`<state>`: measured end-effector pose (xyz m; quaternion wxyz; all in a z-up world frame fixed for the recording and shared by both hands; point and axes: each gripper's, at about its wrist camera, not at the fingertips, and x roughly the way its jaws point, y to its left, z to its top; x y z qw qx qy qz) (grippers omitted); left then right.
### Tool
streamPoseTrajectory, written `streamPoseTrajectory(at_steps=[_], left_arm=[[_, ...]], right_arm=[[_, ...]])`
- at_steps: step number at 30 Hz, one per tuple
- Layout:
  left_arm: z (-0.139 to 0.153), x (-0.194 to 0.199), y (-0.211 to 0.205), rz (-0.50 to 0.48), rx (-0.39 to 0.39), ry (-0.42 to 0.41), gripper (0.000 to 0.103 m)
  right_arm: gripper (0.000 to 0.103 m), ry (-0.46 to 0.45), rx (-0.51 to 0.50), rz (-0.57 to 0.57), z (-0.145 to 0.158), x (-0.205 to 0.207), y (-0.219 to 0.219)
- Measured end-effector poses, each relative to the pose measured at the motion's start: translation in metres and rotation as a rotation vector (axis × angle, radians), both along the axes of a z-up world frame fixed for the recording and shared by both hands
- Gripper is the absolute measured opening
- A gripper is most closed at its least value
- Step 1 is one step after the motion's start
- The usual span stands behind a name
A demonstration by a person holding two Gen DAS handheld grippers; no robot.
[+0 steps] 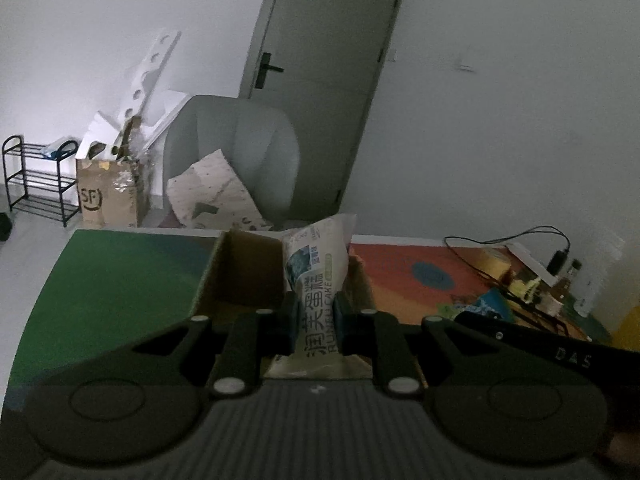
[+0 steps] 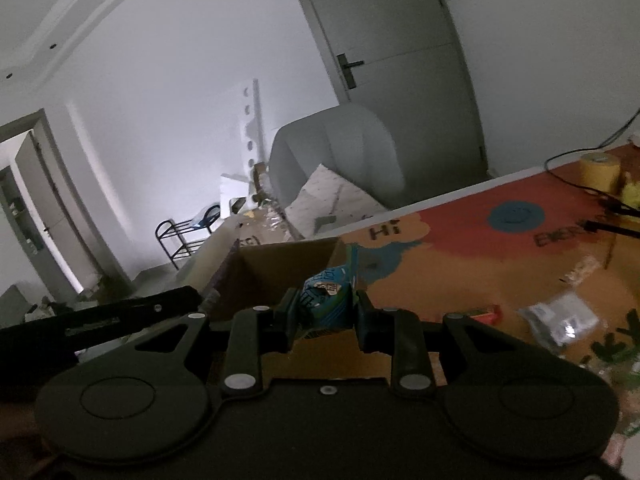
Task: Organize snacks
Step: 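Carry both packets into the cardboard box and open both grippers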
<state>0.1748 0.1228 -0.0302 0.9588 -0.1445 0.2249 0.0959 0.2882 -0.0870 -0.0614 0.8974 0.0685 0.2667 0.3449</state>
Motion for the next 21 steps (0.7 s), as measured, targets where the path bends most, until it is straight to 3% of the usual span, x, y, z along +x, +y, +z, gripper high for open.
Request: streamPoseTrajectory(at_steps=[7,9,11,15,17,19,21], left_arm=[[-0.008,0.009,0.019,0.032,-0.034,0.026,0.018],[-0.009,0.009,0.021,0.056,-0.012,0.037,0.019],[-0.007,0.008,0.022,0.087,0.044,0.05,0.025],[-0.005,0.001,0.031,0.092,0.017,0.058,0.036],[-0.003,-0.003,0.033,0.107,0.021,0.054,0.05],[-0.003,-0.007,0.036,0.119,0.019,0.053,0.057],[-0.002,-0.011,0.037,0.125,0.012,0.05,0.065]], right_arm=[[0.027,0.014,-0.007,0.029,-0.002,0.007,0.023],[0.027,0.019,-0.007,0.037,-0.004,0.007,0.029],[0.027,0.026,-0.004,0.042,-0.005,0.008,0.036],[0.027,0.041,0.011,0.061,-0.005,0.008,0.049],[0.028,0.043,0.022,0.074,-0.004,0.008,0.053],[0.036,0.055,0.041,0.091,-0.002,0.008,0.054],[0.06,0.053,0.057,0.09,0.0,0.007,0.051]])
